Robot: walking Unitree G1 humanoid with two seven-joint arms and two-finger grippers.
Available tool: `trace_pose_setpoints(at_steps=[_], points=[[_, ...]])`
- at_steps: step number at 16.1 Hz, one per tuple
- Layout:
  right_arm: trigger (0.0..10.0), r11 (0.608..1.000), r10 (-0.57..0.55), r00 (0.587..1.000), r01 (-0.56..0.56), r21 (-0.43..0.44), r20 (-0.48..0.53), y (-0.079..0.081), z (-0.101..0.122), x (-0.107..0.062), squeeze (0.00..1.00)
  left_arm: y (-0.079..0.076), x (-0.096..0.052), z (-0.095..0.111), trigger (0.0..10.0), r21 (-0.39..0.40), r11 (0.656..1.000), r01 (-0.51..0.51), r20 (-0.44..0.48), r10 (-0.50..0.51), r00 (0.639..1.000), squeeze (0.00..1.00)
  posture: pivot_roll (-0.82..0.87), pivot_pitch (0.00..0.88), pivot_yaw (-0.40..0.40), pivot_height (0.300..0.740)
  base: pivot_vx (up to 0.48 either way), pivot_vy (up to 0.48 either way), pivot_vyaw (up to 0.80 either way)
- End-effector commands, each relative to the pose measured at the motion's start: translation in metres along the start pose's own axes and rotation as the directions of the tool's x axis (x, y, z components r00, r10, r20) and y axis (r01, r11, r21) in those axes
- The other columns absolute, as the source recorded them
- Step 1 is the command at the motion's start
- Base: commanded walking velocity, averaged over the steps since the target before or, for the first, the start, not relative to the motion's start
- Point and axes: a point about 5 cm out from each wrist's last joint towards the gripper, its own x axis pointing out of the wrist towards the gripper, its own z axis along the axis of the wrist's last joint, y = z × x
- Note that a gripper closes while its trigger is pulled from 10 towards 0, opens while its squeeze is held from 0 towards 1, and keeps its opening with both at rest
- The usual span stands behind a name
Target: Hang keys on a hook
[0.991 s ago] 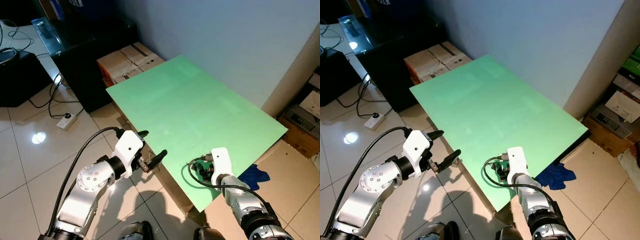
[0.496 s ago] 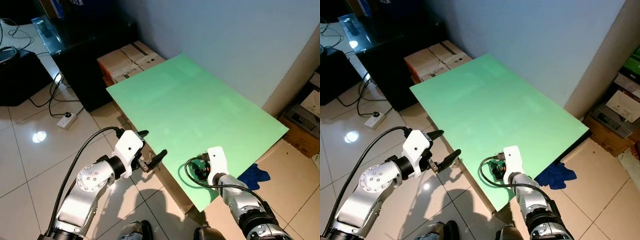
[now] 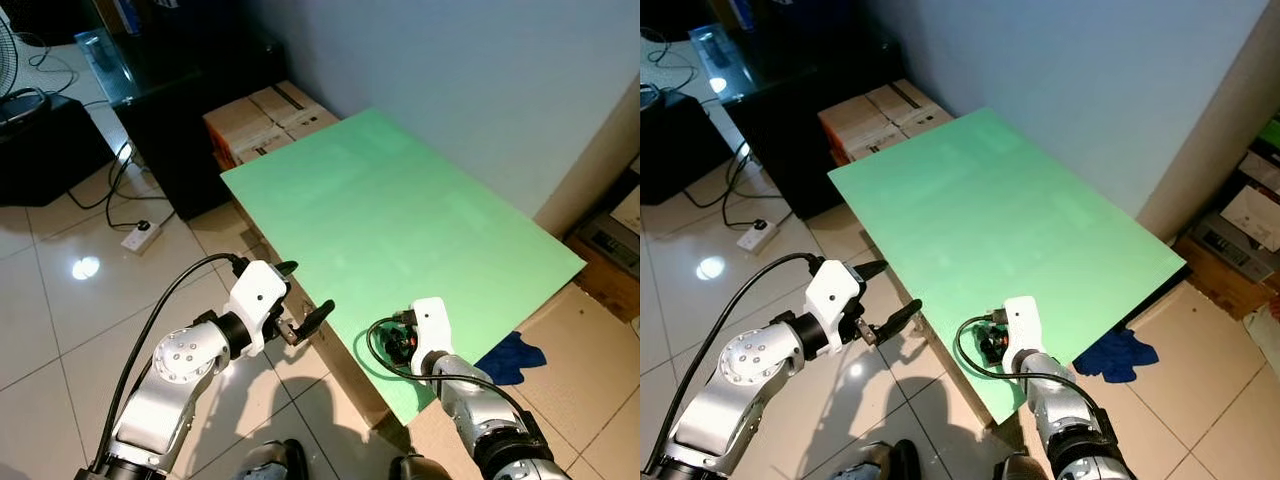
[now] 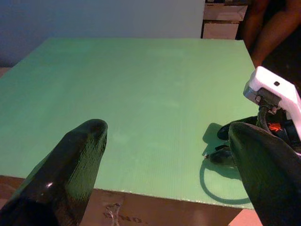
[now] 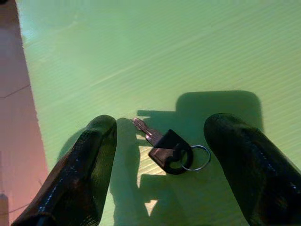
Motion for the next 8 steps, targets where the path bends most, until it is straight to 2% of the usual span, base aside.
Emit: trace_pose_setpoints(at_steps=[1,4,6,8], points=[[10.0,1.0,-0.005,1.0,0.005,0.01,-0.016,0.002,-0.004,-0.001,0.0,-0.003,-0.001,0.003,10.0,0.012,1.0,0.018,0.005,-0.018,1.0,0.0,-0.04,0.125,0.079,0.74,0.0,0.0,0.0],[10.0,0.999,-0.03,0.999,0.031,0.016,-0.026,0.0,-0.006,-0.002,0.0,-0.002,-0.002,0.003,10.0,0.011,1.0,0.014,0.006,-0.014,1.0,0.0,-0.04,0.127,0.081,0.74,0.0,0.0,0.0],[10.0,0.999,-0.028,0.999,0.028,0.043,0.015,0.001,0.0,-0.001,0.0,-0.002,-0.002,0.003,10.0,0.012,1.0,0.011,0.005,-0.011,1.0,0.0,-0.04,0.13,0.082,0.74,0.0,0.0,0.0],[10.0,1.0,-0.005,1.0,0.005,0.024,0.028,0.0,0.006,-0.001,0.0,-0.001,-0.003,0.003,10.0,0.01,1.0,0.011,0.004,-0.011,1.0,0.0,-0.04,0.131,0.082,0.74,0.0,0.0,0.0]])
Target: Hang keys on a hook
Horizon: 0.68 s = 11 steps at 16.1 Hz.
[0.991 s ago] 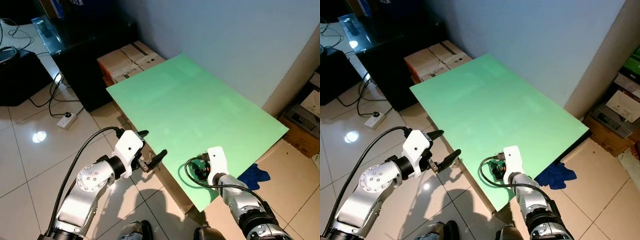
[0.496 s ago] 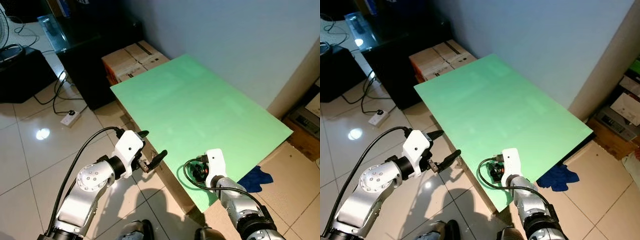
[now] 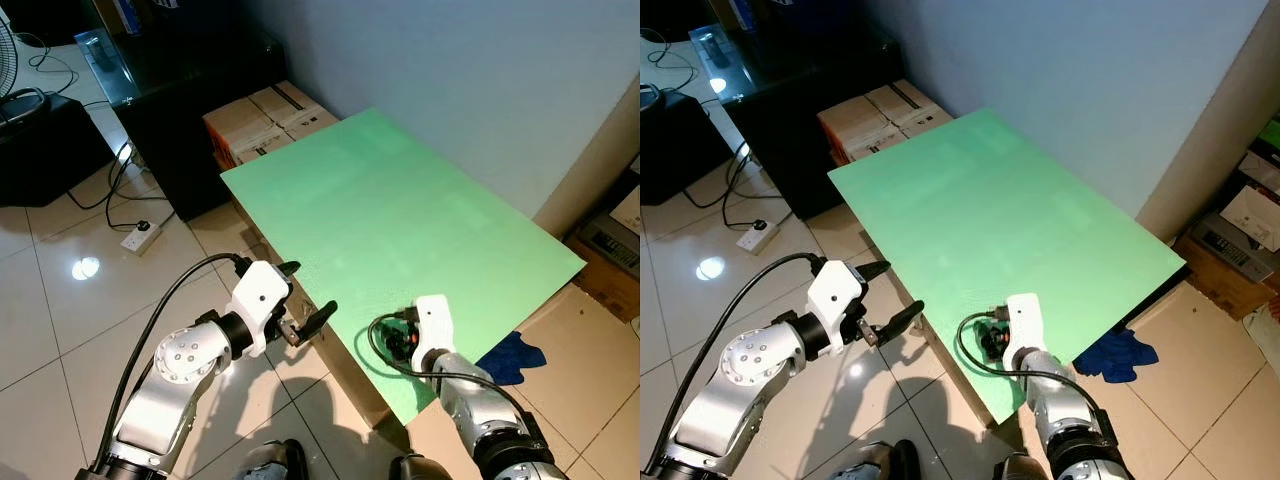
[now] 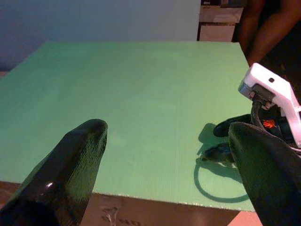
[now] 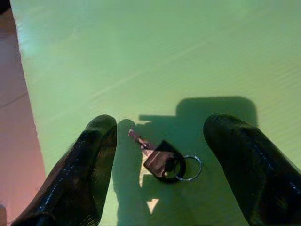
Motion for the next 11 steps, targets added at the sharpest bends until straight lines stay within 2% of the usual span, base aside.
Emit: trace_pose_setpoints(at_steps=[1,3,6,8,11], points=[[10.0,0.999,0.035,0.999,-0.035,0.004,0.012,0.003,0.002,0.0,0.0,0.0,-0.004,-0.001,10.0,0.003,1.0,0.001,-0.008,-0.001,1.0,0.0,-0.04,0.132,0.082,0.74,0.0,0.0,0.0],[10.0,0.998,0.065,0.997,-0.065,-0.001,0.045,0.003,0.008,-0.002,0.0,0.001,-0.005,-0.001,10.0,0.004,1.0,0.0,-0.01,0.0,1.0,0.0,-0.04,0.133,0.087,0.74,0.0,0.0,0.0],[10.0,1.0,0.002,0.997,-0.004,0.025,0.08,-0.005,0.009,-0.01,0.0,-0.001,-0.006,-0.002,10.0,0.005,1.0,0.002,-0.014,-0.002,1.0,0.0,-0.04,0.121,0.084,0.74,0.0,0.0,0.0],[10.0,1.0,-0.011,0.999,0.01,0.02,0.03,0.0,-0.011,-0.021,0.0,-0.001,-0.007,-0.002,10.0,0.004,1.0,0.005,-0.015,-0.005,1.0,0.0,-0.04,0.109,0.082,0.74,0.0,0.0,0.0],[10.0,0.996,-0.062,0.998,0.06,0.06,0.033,0.0,-0.017,-0.022,0.0,0.0,-0.008,-0.002,10.0,0.008,1.0,0.009,-0.017,-0.008,1.0,0.0,-0.03,0.114,0.084,0.74,0.0,0.0,0.0]])
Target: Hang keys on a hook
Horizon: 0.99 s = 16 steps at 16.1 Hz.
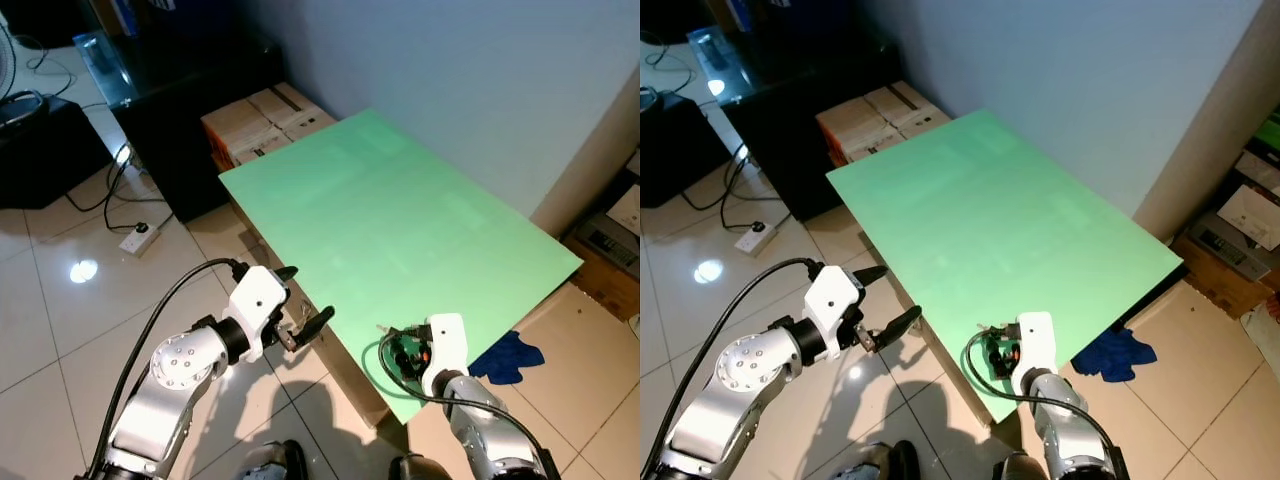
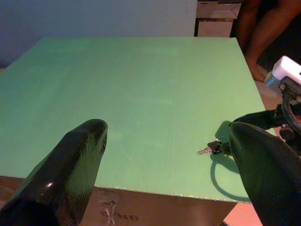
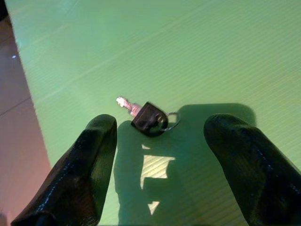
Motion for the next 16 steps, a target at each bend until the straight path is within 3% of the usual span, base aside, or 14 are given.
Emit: trace_pose_setpoints(at_steps=[1,5,10,16], points=[[10.0,1.0,-0.021,1.0,0.021,0.014,0.011,0.0005,0.0015,0.0007,0.0,0.002,-0.0026,0.0034,10.0,0.017,1.0,0.008,0.002,-0.008,1.0,0.0,-0.02,0.115,0.085,0.74,0.0,0.0,0.0],[10.0,0.998,-0.052,0.998,0.051,0.022,0.029,-0.0058,0.0097,0.0065,0.0,0.0051,-0.0024,0.0047,10.0,0.027,1.0,0.001,0.002,-0.002,1.0,0.0,-0.02,0.112,0.096,0.74,0.0,0.0,0.0],[10.0,1.0,-0.022,0.999,0.022,-0.001,-0.039,-0.0046,0.0035,0.0096,0.0,0.0069,-0.0025,0.0058,10.0,0.035,0.999,0.009,0.0,-0.009,1.0,0.0,-0.01,0.111,0.096,0.74,0.0,0.0,0.0],[10.0,0.999,-0.043,0.998,0.044,0.017,-0.037,-0.003,0.0012,0.0088,0.0,0.0087,-0.0009,0.0068,10.0,0.042,0.999,0.019,-0.003,-0.019,1.0,0.0,-0.01,0.115,0.106,0.74,0.0,0.0,0.0]])
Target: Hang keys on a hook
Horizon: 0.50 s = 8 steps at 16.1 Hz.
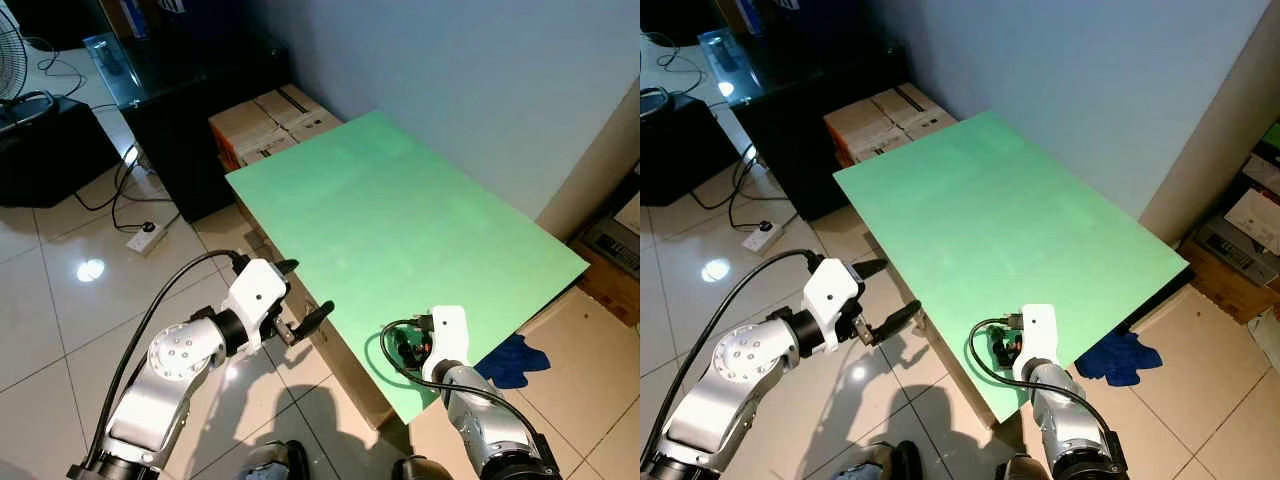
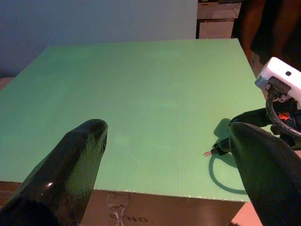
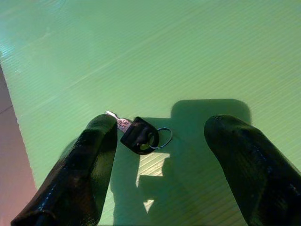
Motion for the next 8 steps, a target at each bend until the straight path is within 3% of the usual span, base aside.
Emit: trace_pose_setpoints(at_steps=[1,2,4,5,8], points=[[10.0,1.0,0.001,1.0,0.0,0.008,-0.02,0.0011,-0.0037,0.0005,0.0,0.002,-0.0034,-0.0011,10.0,0.001,1.0,0.003,-0.013,-0.003,1.0,0.0,-0.01,0.12,0.108,0.74,0.0,0.0,0.0],[10.0,1.0,0.001,1.0,-0.001,0.009,-0.02,0.0009,-0.0035,0.0006,0.0,0.0019,-0.0036,-0.0012,10.0,0.0,1.0,0.004,-0.014,-0.004,1.0,0.0,-0.01,0.12,0.108,0.74,0.0,0.0,0.0],[4.9,1.0,0.006,0.999,-0.006,-0.005,-0.053,-0.0012,-0.0052,0.0024,0.0,0.0011,-0.0037,-0.0013,10.0,-0.001,1.0,0.009,-0.017,-0.009,1.0,0.0,-0.01,0.12,0.105,0.74,0.0,0.0,0.0],[4.2,1.0,-0.006,0.997,0.005,-0.017,-0.072,-0.0034,-0.0061,0.0034,0.0,0.0009,-0.0037,-0.0014,10.0,-0.002,1.0,0.01,-0.018,-0.01,1.0,0.0,-0.01,0.12,0.103,0.74,0.0,0.0,0.0],[3.9,1.0,-0.016,0.997,0.016,-0.003,-0.081,-0.0058,-0.0054,0.0052,0.0,0.001,-0.0052,-0.0023,10.0,-0.003,1.0,0.007,-0.022,-0.007,1.0,0.0,-0.01,0.121,0.102,0.74,0.0,0.0,0.0]])
